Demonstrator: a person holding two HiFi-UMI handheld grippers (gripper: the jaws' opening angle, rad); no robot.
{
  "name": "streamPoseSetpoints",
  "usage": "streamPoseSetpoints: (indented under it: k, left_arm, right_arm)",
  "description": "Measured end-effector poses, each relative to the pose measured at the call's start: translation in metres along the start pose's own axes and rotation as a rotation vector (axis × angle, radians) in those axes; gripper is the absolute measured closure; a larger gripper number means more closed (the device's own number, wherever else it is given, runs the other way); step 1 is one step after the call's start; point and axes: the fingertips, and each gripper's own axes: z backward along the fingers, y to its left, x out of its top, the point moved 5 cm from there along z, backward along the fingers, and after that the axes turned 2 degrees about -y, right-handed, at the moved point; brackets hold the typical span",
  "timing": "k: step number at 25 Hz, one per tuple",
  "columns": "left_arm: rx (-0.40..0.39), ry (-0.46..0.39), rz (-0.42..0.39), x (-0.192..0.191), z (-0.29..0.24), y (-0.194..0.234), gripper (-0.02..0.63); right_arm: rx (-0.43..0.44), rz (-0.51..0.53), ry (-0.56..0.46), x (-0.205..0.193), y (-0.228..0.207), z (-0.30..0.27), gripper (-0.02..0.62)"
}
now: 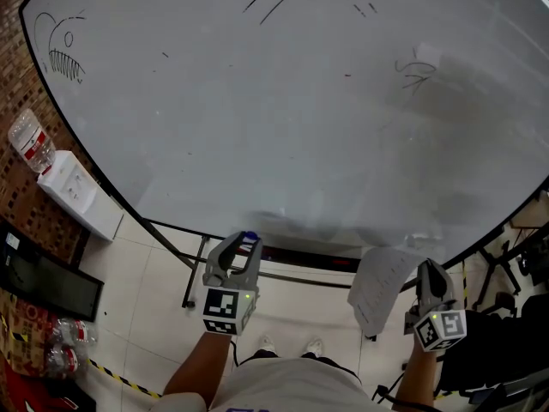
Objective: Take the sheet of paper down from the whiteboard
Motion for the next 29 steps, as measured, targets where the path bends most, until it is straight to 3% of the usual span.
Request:
streamPoseSetpoints:
  k: [29]
  left_arm:
    - [-0.009, 0.009, 0.006, -0.003, -0.001, -0.004, 0.472]
  right_arm:
    - [0.040, 0.012, 0.004, 0.003, 0.011, -0.008, 0.590]
